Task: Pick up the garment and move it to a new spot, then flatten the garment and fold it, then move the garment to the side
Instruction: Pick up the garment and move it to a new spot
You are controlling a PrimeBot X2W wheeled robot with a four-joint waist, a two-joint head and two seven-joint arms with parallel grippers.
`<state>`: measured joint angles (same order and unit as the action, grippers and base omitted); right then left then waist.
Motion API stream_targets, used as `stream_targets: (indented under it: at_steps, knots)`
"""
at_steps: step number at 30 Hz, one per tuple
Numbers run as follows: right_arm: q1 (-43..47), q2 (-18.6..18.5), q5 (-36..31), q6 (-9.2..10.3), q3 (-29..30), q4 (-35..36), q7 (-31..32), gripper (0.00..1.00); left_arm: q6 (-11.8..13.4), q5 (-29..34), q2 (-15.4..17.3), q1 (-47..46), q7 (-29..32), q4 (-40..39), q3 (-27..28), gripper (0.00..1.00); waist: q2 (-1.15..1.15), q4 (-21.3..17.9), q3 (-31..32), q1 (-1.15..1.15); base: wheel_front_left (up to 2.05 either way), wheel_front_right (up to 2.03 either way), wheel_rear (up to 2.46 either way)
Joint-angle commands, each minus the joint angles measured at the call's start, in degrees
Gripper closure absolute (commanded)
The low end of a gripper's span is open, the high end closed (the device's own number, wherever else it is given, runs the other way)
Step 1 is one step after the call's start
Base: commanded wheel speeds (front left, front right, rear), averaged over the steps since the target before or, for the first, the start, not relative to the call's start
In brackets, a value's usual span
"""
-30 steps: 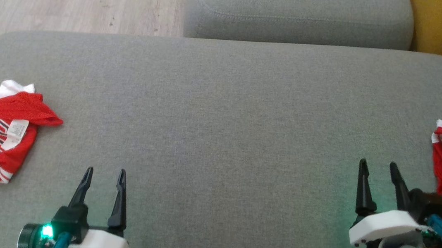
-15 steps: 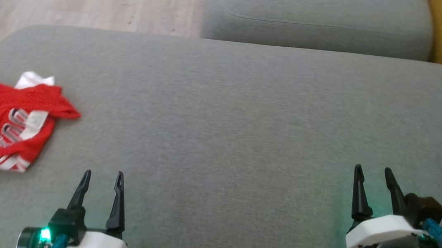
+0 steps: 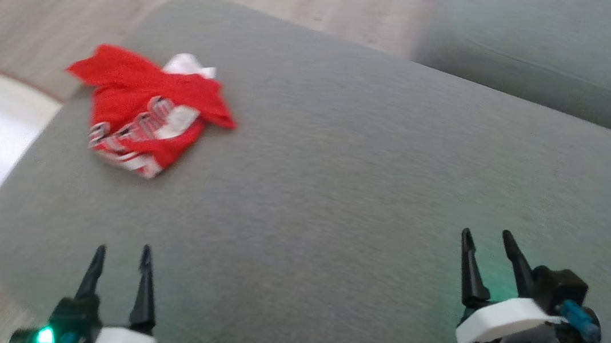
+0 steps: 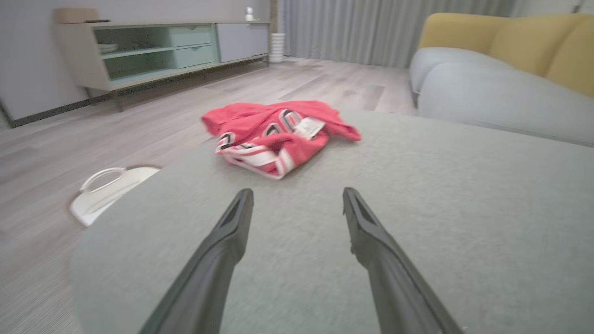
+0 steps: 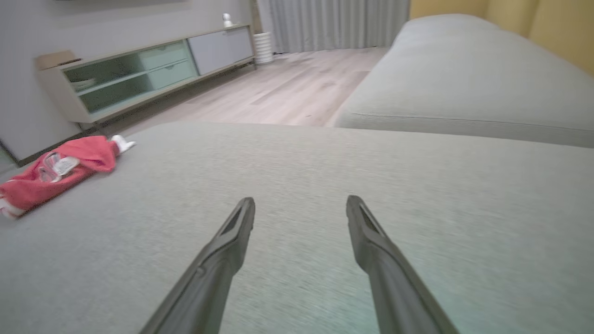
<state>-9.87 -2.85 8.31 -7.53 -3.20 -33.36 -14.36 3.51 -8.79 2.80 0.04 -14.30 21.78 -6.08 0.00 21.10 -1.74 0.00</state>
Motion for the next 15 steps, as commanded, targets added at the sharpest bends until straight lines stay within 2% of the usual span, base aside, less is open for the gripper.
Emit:
stream_targets:
  at_steps: [1, 7, 15]
  knots:
    - [-1.98, -0.03, 0.59, 0.04, -2.6, 1.54, -0.63, 0.0, -0.08, 0.48, 0.08, 0.17, -0.7, -1.6, 3.24, 0.0, 0.0, 5.82, -0.46, 0.0, 0.0, 0.0, 0.0]
    - [-2.48, -0.03, 1.53, 0.04, -5.11, 0.98, -0.63, 0.0, -0.83, 0.84, 0.08, 1.18, -0.7, -2.1, 6.45, 0.0, 0.0, 8.07, -1.08, 0.0, 0.0, 0.0, 0.0]
    - [-3.85, -0.03, 0.04, 0.04, -6.0, 2.03, -0.63, 0.0, -2.12, 1.9, 0.6, -2.19, -0.7, -2.95, 9.45, 0.0, 0.0, 6.43, -4.65, 0.0, 0.0, 0.0, 0.0]
